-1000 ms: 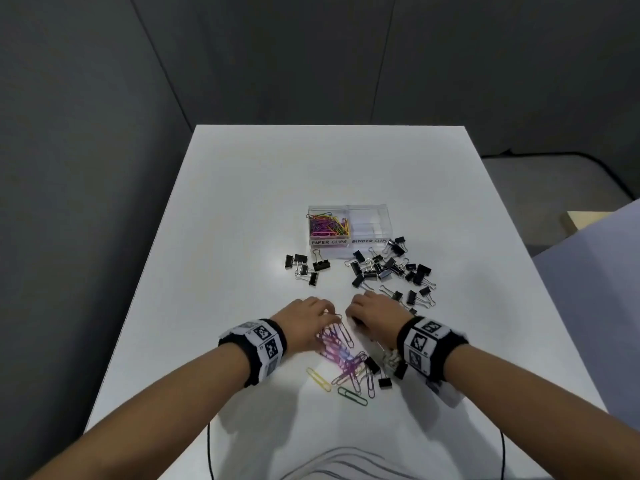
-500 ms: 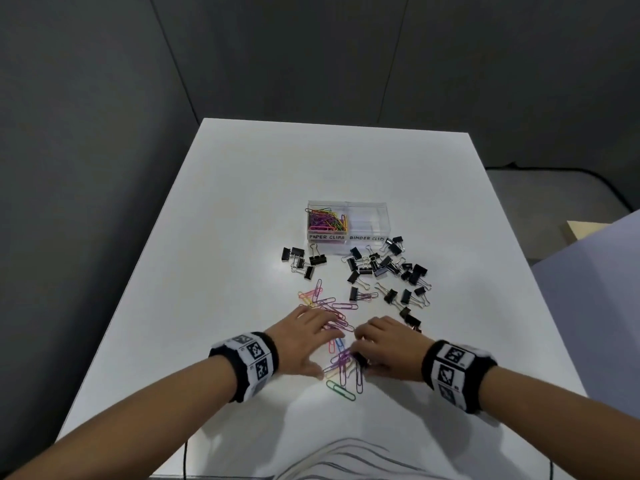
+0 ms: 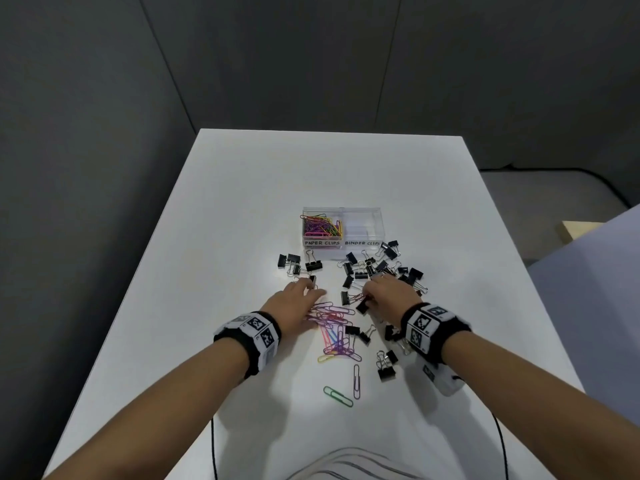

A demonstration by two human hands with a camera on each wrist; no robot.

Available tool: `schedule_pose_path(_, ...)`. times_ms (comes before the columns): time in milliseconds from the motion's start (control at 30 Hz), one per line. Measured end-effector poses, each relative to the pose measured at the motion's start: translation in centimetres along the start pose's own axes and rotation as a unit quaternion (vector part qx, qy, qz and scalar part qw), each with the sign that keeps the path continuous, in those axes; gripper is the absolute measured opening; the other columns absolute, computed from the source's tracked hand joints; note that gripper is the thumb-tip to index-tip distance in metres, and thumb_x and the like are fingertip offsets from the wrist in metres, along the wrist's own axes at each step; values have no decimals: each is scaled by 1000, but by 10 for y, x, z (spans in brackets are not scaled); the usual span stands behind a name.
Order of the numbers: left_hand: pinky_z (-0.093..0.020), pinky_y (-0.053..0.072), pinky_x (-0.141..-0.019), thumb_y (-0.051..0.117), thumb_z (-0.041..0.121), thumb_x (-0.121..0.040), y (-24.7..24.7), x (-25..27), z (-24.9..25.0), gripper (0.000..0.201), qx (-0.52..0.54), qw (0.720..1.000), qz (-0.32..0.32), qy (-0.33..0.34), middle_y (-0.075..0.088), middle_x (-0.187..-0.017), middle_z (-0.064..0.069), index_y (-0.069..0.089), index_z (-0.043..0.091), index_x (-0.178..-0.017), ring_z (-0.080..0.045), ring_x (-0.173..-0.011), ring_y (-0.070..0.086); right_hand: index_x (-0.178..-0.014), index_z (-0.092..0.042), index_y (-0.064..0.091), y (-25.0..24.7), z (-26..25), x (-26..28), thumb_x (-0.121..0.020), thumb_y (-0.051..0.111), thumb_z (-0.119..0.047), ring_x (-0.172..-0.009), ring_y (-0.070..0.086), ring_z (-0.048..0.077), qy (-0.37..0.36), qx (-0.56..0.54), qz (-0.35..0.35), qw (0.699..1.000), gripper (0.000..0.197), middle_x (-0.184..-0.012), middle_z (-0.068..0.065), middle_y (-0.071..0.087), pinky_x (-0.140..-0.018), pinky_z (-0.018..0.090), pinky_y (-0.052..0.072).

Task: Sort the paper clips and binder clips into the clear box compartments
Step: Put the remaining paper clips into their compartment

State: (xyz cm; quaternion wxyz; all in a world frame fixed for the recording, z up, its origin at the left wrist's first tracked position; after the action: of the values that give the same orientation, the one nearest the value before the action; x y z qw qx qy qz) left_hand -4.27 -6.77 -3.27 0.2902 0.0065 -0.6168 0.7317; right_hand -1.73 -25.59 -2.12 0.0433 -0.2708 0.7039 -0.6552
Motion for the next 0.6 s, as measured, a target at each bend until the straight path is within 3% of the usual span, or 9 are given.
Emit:
schedule_pose_path(133,-35,39,-105,56,22,-91,1,-5,6,42,86,996,25,-28,31,-142,-8,49,19,-132,-26,-130,38,-106,-12,62,-2,1,-5,-91,47,-12,-109,53,23,27,-30,-15,999,21,-113,7,61,-90,35,49)
schedule_pose_path(233,-32,40,-103,54,15,-92,-1,-5,3,30,115,992,38,-35,35,-137,-9,57,13,-121,-28,-123,45,-96,-10,64,-4,3,-6,-92,44,-19,-99,56,22,36,-22,-8,999,21,-105,6,62,-84,33,50)
schedule_pose_path(333,-30,41,-98,53,12,-92,-3,-6,-2,30,123,990,59,-37,41,-131,-10,56,11,-122,-27,-115,49,-99,-11,60,-4,1,-5,-93,45,-21,-100,55,23,10,-6,14,1000,19,-105,5,61,-82,32,46)
schedule_pose_path(433,-31,40,-96,50,11,-93,-3,-7,-6,40,134,988,63,-54,44,-130,-10,45,15,-132,-25,-116,49,-108,-13,56,0,-2,-7,-92,49,-19,-108,51,25,-11,11,-12,1000,19,-113,5,59,-88,33,44)
schedule_pose_path(600,-34,41,-95,46,13,-95,-6,-8,-5,35,115,990,49,-61,54,-126,-12,45,13,-130,-27,-114,52,-109,-13,58,0,0,-12,-91,51,-17,-112,50,24,16,7,-50,999,19,-118,6,57,-91,33,44)
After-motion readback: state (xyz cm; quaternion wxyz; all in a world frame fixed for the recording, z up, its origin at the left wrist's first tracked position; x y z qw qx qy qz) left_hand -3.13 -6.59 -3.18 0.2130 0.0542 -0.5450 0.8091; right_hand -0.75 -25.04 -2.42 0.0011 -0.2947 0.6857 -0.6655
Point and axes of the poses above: each hand's wrist, its own x-axis away from the middle knuckle, its own y-axis out of the palm, z = x × y, the point moved 4 cm from there along -x, towards the middle knuckle
